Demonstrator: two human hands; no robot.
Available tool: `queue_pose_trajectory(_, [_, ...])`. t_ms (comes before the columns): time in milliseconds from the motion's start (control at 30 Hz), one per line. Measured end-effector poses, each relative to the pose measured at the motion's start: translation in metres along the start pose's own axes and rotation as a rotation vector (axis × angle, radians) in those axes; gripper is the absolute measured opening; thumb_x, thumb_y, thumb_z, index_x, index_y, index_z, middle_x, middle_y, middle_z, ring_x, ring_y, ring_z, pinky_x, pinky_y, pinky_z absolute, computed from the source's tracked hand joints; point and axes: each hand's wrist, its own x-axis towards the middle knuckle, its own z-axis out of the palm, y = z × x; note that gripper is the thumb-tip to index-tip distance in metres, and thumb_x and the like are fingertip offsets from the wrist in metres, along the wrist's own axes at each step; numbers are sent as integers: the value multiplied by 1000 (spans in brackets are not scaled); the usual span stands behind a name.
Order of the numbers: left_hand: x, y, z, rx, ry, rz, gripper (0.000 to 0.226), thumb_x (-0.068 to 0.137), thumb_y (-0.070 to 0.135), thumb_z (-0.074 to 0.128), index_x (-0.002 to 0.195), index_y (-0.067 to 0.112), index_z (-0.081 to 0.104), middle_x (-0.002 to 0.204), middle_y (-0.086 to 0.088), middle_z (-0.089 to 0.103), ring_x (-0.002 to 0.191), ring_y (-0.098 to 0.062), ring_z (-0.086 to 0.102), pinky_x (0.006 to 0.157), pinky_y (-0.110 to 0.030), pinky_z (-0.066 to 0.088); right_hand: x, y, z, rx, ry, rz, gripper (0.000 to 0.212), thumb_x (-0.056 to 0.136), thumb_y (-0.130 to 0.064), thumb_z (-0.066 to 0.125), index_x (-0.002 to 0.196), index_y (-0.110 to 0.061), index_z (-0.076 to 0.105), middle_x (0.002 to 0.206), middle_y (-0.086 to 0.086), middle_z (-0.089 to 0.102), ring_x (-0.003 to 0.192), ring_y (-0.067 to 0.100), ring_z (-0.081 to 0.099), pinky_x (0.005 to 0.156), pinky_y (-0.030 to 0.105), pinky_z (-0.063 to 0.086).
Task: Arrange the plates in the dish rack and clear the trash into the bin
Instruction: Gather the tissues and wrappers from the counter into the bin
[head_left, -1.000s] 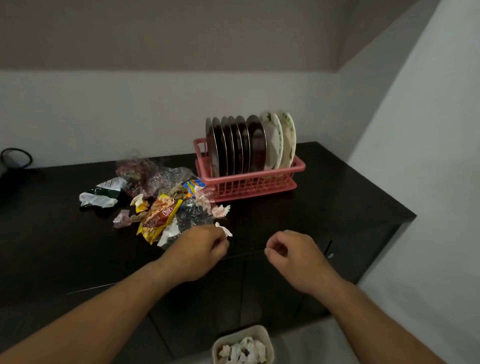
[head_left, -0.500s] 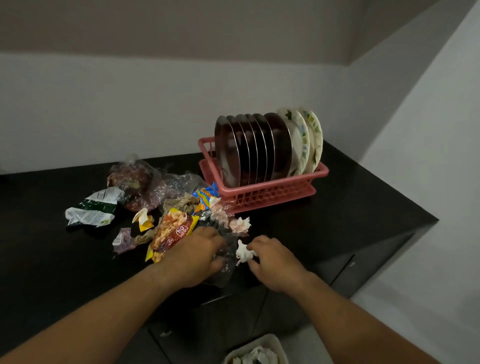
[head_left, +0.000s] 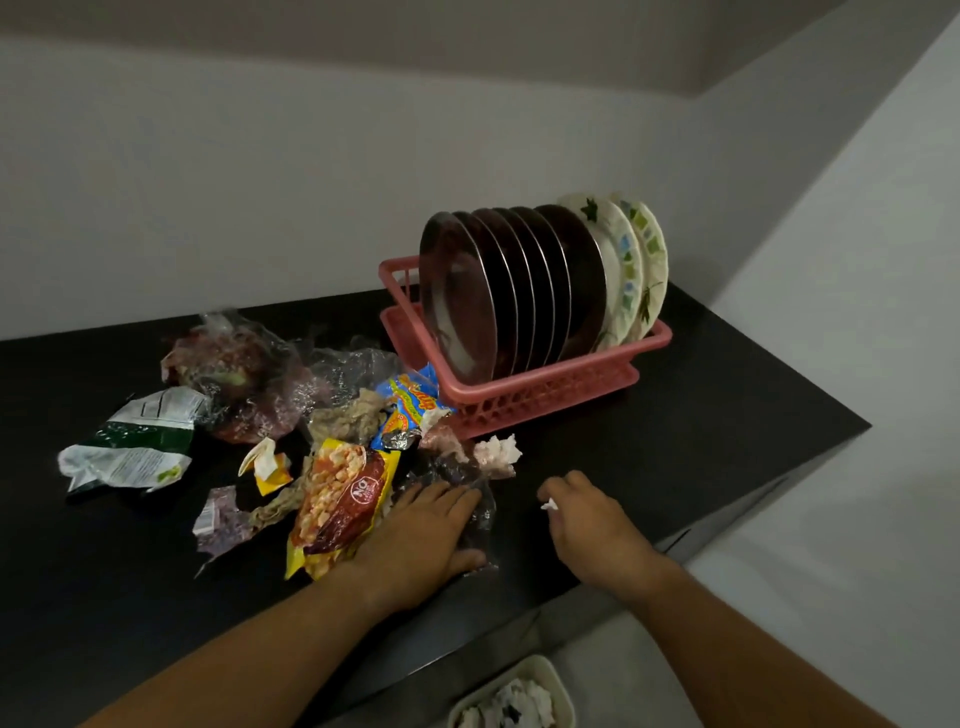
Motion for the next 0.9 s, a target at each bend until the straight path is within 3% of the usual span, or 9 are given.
queue_pose_trajectory(133, [2, 11, 7, -71, 214, -36, 48, 98, 37, 45, 143, 21, 39, 134, -2, 54, 124, -23, 47, 106, -35, 30, -1, 4, -9, 67, -9, 9, 30, 99, -11, 44, 125, -21, 56, 124, -1, 49, 105, 18, 55, 89, 34, 50])
queue_pose_trajectory(267, [5, 18, -5, -119, 271, -15, 64, 91, 14, 50, 149, 29, 29, 124, -4, 56, 109, -26, 54, 90, -36, 42, -5, 7, -16, 106, -1, -7, 25, 96, -14, 46, 116, -22, 59, 116, -4, 53, 97, 13, 55, 85, 34, 51])
queue_pose_trajectory(333, [8, 22, -21, -167, 335, -10, 58, 91, 13, 53, 143, 33, 39, 114, -3, 54, 101, -24, 55, 79, -35, 47, -4, 8, -22, 101, 0, -26, 24, 97, -16, 45, 116, -21, 59, 114, -4, 53, 97, 14, 55, 85, 34, 51])
queue_pose_trajectory(467, [14, 31, -60, -280, 490, -23, 41, 88, 8, 53, 126, 22, 59, 115, -3, 52, 101, -24, 57, 81, -33, 50, -2, 10, -33, 60, -27, -58, 23, 97, -18, 39, 105, -19, 61, 107, 0, 54, 95, 18, 55, 85, 37, 50])
queue_pose_trajectory(567, [15, 38, -88, -387, 597, -63, 32, 94, 36, 42, 118, 20, 58, 106, 4, 47, 93, -14, 53, 76, -30, 49, 1, 11, -37, 66, -60, -47, 26, 98, -22, 38, 100, -18, 63, 103, 1, 56, 91, 17, 57, 81, 37, 51])
queue_pose_trajectory(633, [13, 38, -100, -377, 571, -121, 53, 86, 69, 43, 117, 28, 53, 105, 10, 42, 92, -4, 47, 73, -21, 46, 5, 9, -37, 100, -50, -42, 22, 98, -31, 43, 94, -20, 62, 98, 0, 58, 86, 16, 58, 76, 38, 52])
queue_pose_trajectory(700, [7, 37, -106, -331, 493, -143, 67, 71, 76, 58, 120, 31, 49, 109, 12, 39, 96, -2, 45, 76, -15, 43, 9, 7, -36, 135, -20, -15, 21, 95, -45, 53, 92, -24, 59, 92, -3, 59, 81, 14, 60, 68, 36, 52])
queue_pose_trajectory(800, [-4, 35, -104, -288, 430, -182, 50, 75, 43, 75, 117, 29, 50, 105, 10, 38, 96, -9, 49, 75, -15, 40, 18, 1, -32, 111, 28, -19, 33, 89, -55, 60, 103, -25, 56, 94, -3, 61, 82, 16, 61, 72, 39, 56])
queue_pose_trajectory(900, [-14, 33, -100, -217, 444, -212, 23, 82, 17, 67, 103, 17, 57, 96, 8, 39, 91, -17, 52, 73, -21, 38, 32, -10, -28, 118, 62, -54, 46, 87, -59, 60, 119, -26, 53, 105, 0, 63, 89, 20, 62, 74, 37, 53])
